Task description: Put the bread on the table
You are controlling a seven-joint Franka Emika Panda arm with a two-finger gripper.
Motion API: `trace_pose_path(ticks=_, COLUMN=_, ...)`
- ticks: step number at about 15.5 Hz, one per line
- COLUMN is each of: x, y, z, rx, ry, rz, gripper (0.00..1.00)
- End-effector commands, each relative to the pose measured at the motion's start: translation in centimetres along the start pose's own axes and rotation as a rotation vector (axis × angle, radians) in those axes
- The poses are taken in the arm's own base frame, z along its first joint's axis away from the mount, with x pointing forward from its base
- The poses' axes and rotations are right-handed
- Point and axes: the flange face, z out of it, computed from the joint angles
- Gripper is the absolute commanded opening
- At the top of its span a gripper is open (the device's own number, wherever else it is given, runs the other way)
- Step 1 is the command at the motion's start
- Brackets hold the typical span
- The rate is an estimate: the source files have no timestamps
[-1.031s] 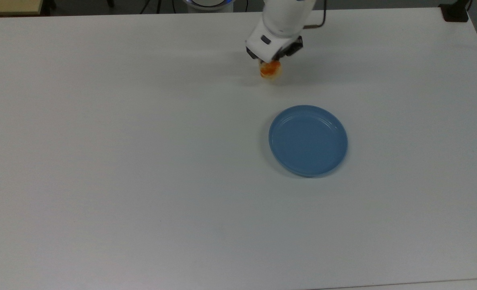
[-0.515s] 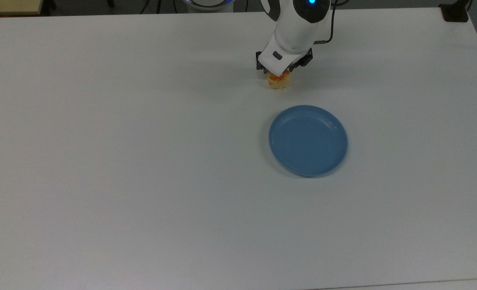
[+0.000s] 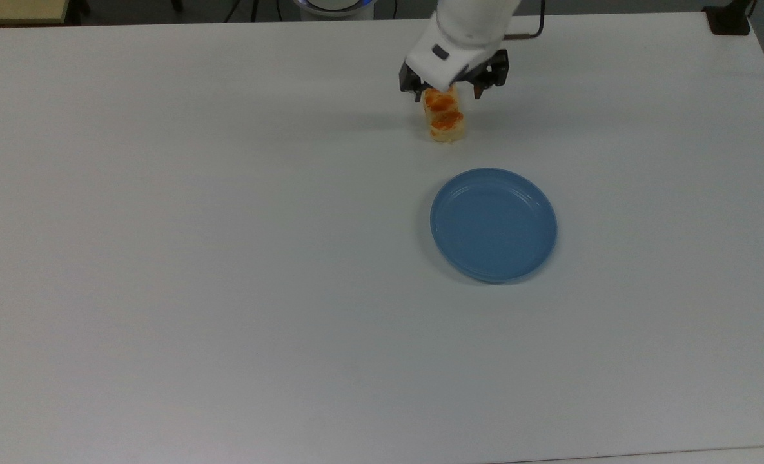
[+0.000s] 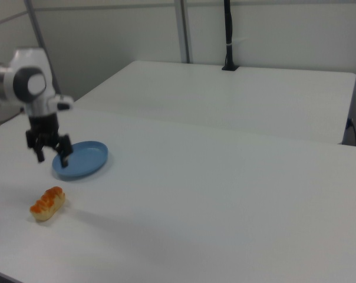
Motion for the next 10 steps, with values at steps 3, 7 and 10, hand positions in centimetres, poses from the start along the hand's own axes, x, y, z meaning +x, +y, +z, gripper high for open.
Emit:
trace_pose_path(ticks=3, x=1.3, y=13.1, z=-10.7, rx=0.002, ry=0.047, rz=0.082, gripper=1.0)
trace_pose_path(ticks=7, x=0.1, y=20.1, z=-13.6, rx=-0.043, ry=0.064, rz=0.174, gripper=1.0)
trace_pose_path(ticks=10, x=-0.1, y=22.1, z=-14.2, rx=-0.061, ry=0.074, rz=0.172, gripper=1.0)
